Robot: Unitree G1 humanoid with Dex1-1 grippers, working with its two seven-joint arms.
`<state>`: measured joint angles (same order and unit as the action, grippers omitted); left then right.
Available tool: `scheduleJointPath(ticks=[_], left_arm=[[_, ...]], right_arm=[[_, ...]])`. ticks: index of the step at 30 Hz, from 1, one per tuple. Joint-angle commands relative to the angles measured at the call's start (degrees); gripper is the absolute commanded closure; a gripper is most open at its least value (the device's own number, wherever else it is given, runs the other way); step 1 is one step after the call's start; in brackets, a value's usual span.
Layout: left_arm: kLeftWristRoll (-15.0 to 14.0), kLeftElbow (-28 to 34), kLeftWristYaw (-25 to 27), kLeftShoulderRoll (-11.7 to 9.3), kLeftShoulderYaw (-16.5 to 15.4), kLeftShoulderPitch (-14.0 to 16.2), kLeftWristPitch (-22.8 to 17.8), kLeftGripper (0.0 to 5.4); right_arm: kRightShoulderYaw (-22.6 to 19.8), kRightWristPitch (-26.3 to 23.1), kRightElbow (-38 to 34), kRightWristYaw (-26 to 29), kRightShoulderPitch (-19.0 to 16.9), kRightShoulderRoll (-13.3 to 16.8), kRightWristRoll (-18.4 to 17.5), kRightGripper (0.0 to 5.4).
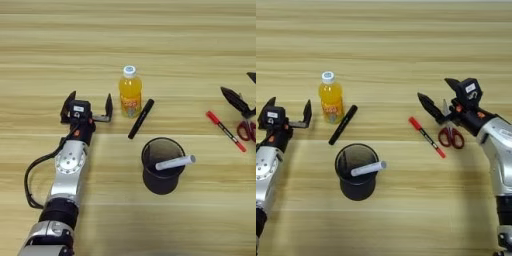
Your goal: Move the objects on the table
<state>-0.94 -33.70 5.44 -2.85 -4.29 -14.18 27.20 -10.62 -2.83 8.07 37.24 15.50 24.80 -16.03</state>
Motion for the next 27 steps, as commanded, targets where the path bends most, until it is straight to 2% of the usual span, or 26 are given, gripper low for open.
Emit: scheduleJointPath(ticks=[1,3,8,11,14,21,27], left_arm=[[-0.89,-0.12,0.64,-0.06,-0.06,0.08,0.01,0.00],[-1.07,-0.08,0.87,-0.15,0.02,0.15,0.05,0.00],[-1.42,-0.07,1.28,-0.28,0.12,0.33,0.20,0.00],[-1.63,0.12,1.63,-0.36,0.23,0.56,0.27,0.00],[-1.75,0.30,1.93,-0.40,0.28,0.77,0.29,0.00],[-2.03,1.27,3.68,-0.60,0.73,1.54,0.28,0.00],[-1.57,3.70,6.41,-1.07,2.22,3.11,0.05,0.00]], right_arm=[[-0.44,6.23,4.87,-3.48,2.55,-3.44,0.83,0.02],[-0.56,9.64,7.51,-5.03,3.39,-5.16,1.19,0.01],[0.73,19.48,15.53,-9.89,5.11,-8.12,5.36,0.01],[0.47,26.29,20.66,-15.07,5.97,-10.33,8.06,0.01],[-0.02,31.26,24.98,-18.39,6.76,-11.72,9.00,0.01],[0.63,41.98,33.18,-22.11,8.33,-11.85,11.98,0.01],[0.36,46.12,39.45,-23.83,9.80,-11.80,12.36,0.01]])
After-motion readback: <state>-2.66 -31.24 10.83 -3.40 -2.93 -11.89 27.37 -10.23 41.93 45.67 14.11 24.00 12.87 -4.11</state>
